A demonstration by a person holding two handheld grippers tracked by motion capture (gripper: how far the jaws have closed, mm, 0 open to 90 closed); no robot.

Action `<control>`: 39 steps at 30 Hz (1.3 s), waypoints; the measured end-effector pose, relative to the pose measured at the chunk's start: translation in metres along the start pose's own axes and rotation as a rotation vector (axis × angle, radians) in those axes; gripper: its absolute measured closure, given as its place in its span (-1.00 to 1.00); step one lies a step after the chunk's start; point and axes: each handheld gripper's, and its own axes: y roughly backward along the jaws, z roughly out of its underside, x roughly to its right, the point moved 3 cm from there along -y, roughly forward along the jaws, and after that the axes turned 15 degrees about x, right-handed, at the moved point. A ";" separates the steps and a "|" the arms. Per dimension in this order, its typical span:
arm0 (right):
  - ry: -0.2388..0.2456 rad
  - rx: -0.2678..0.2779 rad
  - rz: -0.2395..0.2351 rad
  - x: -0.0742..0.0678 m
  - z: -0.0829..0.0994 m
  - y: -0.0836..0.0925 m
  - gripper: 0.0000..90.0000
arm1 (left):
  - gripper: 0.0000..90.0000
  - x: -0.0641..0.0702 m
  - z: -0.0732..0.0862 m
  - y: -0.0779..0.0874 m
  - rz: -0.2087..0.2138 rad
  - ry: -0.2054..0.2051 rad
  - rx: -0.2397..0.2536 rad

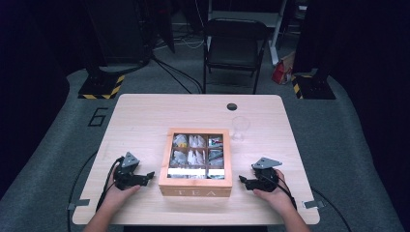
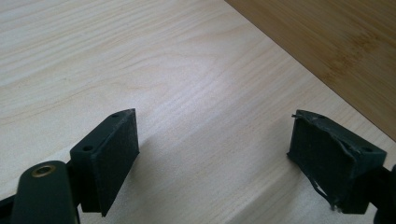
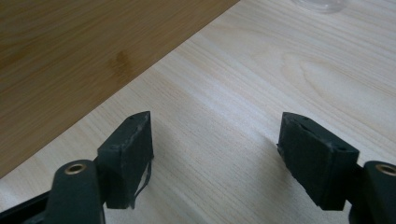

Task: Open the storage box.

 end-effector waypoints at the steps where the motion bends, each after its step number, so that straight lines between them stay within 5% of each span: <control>1: 0.000 0.000 0.000 0.000 0.000 0.000 -0.42 | -0.65 0.000 0.000 0.000 0.000 0.000 0.000; 17: -0.021 -0.010 0.005 0.001 -0.002 0.006 -0.15 | -0.39 -0.001 0.000 0.004 -0.018 0.013 0.012; 27: -0.022 0.030 0.005 -0.003 -0.017 0.018 -0.04 | -0.24 0.007 -0.005 0.014 0.010 0.011 0.017; 39: -0.042 0.023 -0.024 -0.009 -0.026 0.026 0.00 | -0.21 0.012 -0.018 0.029 0.043 0.070 0.038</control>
